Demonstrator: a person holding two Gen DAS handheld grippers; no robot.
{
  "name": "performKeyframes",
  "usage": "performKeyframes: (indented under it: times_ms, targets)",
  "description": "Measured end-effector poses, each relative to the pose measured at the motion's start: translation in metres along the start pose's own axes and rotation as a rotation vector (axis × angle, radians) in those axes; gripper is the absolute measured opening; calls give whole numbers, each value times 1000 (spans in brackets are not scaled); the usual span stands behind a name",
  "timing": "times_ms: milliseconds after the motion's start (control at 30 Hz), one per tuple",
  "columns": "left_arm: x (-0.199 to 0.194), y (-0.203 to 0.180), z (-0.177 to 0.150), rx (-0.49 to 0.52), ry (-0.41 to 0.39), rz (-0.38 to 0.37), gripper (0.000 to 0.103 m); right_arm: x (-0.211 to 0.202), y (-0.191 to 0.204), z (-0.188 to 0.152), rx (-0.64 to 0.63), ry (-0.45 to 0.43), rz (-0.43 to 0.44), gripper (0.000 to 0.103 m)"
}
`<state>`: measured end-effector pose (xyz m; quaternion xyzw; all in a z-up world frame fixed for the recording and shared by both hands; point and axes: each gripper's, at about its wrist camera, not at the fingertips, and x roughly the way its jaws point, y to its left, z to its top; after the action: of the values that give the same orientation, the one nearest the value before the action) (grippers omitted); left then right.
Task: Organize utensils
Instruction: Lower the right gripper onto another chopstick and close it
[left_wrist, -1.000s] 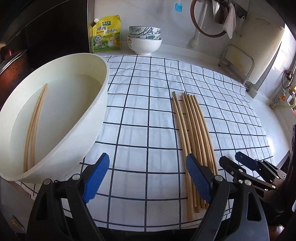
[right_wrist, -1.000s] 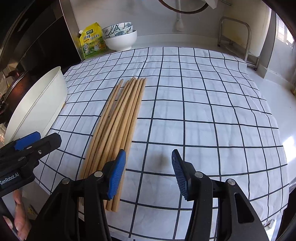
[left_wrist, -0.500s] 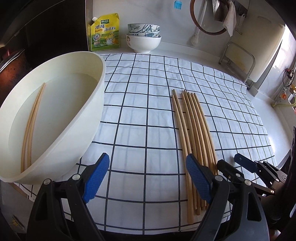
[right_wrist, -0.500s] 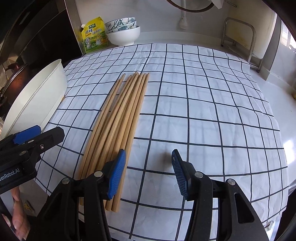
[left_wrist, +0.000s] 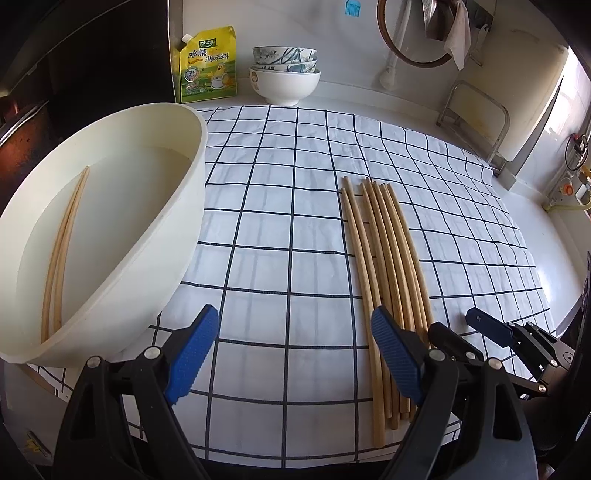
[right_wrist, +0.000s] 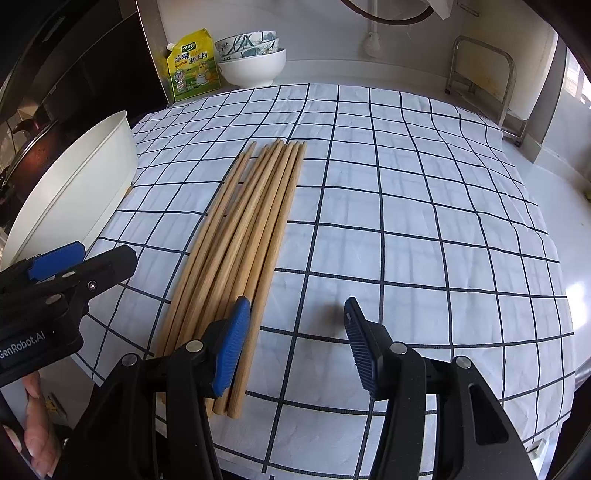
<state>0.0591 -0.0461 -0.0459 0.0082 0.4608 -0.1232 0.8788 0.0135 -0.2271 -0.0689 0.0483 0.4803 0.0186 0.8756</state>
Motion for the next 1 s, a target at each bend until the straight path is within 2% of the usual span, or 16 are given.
performKeyframes:
  times_ms: [467, 833, 933, 1000]
  targets:
    - [10, -11, -5, 30, 21, 5, 83, -8, -35, -7, 57, -20, -48, 51]
    - [23, -24, -10, 89, 48, 55, 84, -15, -48, -11, 82, -37, -44, 51]
    - [24, -24, -12, 104, 51, 78, 90, -14, -46, -10, 79, -41, -39, 51]
    - [23, -25, -13, 116, 49, 84, 90, -14, -45, -8, 78, -42, -36, 51]
